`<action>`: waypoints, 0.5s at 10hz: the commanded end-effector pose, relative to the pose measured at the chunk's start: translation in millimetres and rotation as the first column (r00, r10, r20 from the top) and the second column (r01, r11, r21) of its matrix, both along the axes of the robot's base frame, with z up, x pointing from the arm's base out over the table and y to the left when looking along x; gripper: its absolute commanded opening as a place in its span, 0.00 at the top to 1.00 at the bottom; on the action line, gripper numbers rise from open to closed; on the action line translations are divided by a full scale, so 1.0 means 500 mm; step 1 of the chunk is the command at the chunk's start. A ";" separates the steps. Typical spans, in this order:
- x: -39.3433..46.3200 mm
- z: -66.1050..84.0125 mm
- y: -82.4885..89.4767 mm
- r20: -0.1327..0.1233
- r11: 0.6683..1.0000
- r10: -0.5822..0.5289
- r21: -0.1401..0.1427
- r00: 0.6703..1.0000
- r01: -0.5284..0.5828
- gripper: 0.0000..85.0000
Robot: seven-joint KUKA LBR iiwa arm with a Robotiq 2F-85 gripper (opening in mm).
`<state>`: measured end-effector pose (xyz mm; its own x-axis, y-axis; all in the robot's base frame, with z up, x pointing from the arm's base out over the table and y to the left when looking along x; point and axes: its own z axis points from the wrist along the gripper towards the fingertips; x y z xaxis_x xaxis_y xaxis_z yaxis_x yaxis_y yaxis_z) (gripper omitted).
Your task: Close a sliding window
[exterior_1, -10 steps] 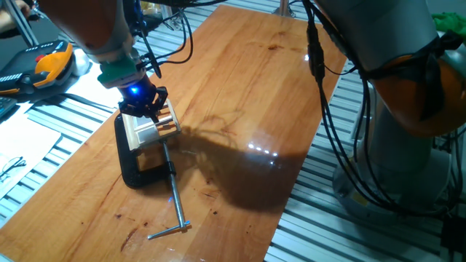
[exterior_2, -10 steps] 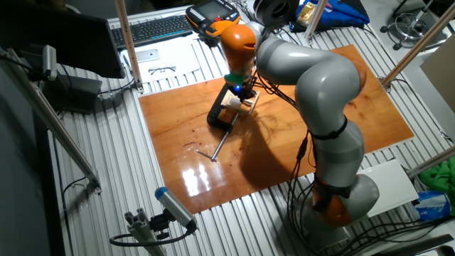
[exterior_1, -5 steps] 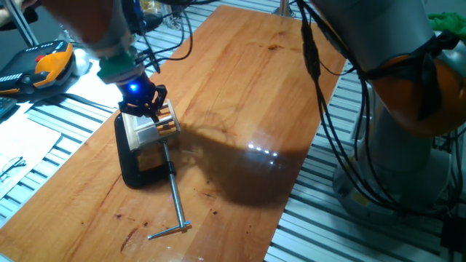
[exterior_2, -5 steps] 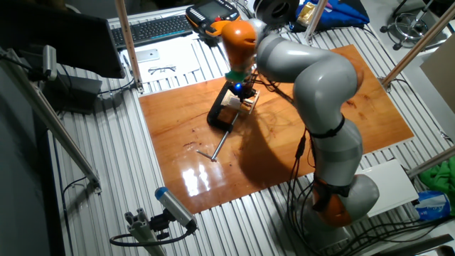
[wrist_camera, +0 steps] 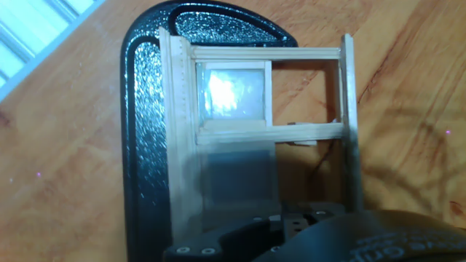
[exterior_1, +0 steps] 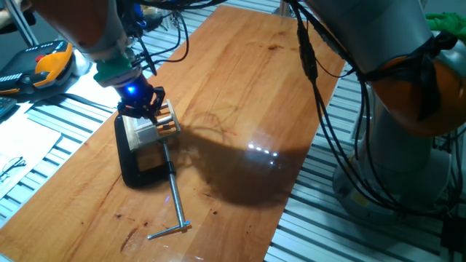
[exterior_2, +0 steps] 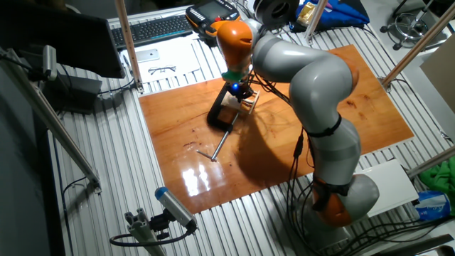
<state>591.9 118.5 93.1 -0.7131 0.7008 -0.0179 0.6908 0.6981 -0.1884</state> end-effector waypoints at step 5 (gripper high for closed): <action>0.007 -0.008 -0.010 0.034 0.999 0.008 0.033 0.999 -0.009 1.00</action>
<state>595.5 113.8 87.7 -0.7193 0.6944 -0.0193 0.6897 0.7106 -0.1392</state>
